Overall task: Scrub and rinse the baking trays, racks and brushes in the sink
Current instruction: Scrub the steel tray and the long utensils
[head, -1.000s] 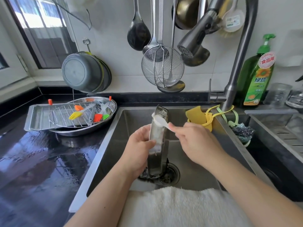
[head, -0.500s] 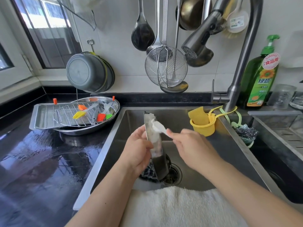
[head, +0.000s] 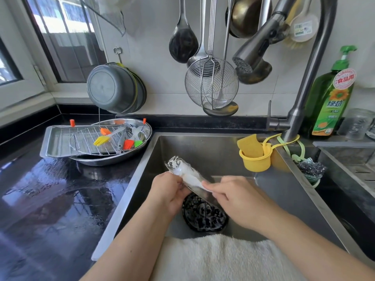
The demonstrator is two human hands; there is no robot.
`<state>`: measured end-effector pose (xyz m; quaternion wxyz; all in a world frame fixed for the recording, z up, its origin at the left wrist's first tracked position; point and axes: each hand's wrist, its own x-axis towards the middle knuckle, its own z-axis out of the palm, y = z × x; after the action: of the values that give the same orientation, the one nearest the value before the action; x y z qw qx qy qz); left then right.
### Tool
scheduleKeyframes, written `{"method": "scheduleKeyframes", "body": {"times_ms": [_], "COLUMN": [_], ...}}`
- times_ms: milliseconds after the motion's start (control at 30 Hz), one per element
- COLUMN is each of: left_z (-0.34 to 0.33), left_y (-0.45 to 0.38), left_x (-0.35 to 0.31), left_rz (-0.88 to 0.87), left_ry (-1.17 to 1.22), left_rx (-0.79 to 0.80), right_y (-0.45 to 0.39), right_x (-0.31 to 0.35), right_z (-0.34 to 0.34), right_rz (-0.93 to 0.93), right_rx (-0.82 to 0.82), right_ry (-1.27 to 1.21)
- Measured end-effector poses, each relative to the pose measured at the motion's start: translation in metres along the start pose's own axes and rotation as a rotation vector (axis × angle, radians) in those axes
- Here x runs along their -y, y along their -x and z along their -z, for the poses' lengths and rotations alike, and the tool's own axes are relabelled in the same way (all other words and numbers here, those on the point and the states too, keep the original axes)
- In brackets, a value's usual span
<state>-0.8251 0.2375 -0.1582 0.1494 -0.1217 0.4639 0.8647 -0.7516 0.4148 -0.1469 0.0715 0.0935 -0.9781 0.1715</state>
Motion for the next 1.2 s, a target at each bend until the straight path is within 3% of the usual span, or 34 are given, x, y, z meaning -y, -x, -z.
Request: {"method": "scheduleKeyframes", "body": {"times_ms": [100,200,333,467,567,667,800,900,1033,1133,1200], "left_z": [-0.001,0.001,0.001,0.0,-0.002,-0.004,0.001,0.007,0.01,0.013,0.013], "left_y": [0.0,-0.001,-0.004,-0.003,-0.001,0.0,-0.004,-0.009,-0.014,-0.017,-0.016], "left_x": [-0.001,-0.003,-0.003,-0.007,-0.006,-0.005,-0.005,-0.005,-0.002,-0.001,-0.002], "left_rz": [0.003,-0.016,-0.018,-0.003,0.005,-0.015,-0.017,-0.006,0.037,0.065,0.066], "left_ry": [0.11,0.169,0.221,0.249,0.227,0.201,0.188,0.199,0.17,0.192,0.223], "left_rx": [-0.001,-0.012,-0.016,-0.044,-0.016,-0.034,-0.054,-0.115,-0.147,-0.152,-0.163], "right_y": [-0.01,0.002,-0.004,0.002,-0.003,0.001,-0.004,0.002,-0.006,0.0,-0.003], "right_x": [-0.008,0.007,-0.01,-0.001,-0.011,-0.004,-0.019,-0.011,-0.027,-0.013,-0.016], "right_z": [0.002,-0.001,0.009,0.007,0.012,0.007,0.011,0.006,0.005,0.002,-0.001], "right_rz": [-0.069,0.025,-0.065,-0.001,-0.06,0.018,-0.061,0.027,-0.061,0.024,-0.003], "right_rx": [-0.102,-0.024,-0.102,-0.022,-0.126,-0.032,-0.085,0.055,0.004,0.095,0.073], "right_ry": [0.0,0.016,0.073,0.094,0.054,0.053,0.018,-0.014,0.018,-0.039,-0.007]}}
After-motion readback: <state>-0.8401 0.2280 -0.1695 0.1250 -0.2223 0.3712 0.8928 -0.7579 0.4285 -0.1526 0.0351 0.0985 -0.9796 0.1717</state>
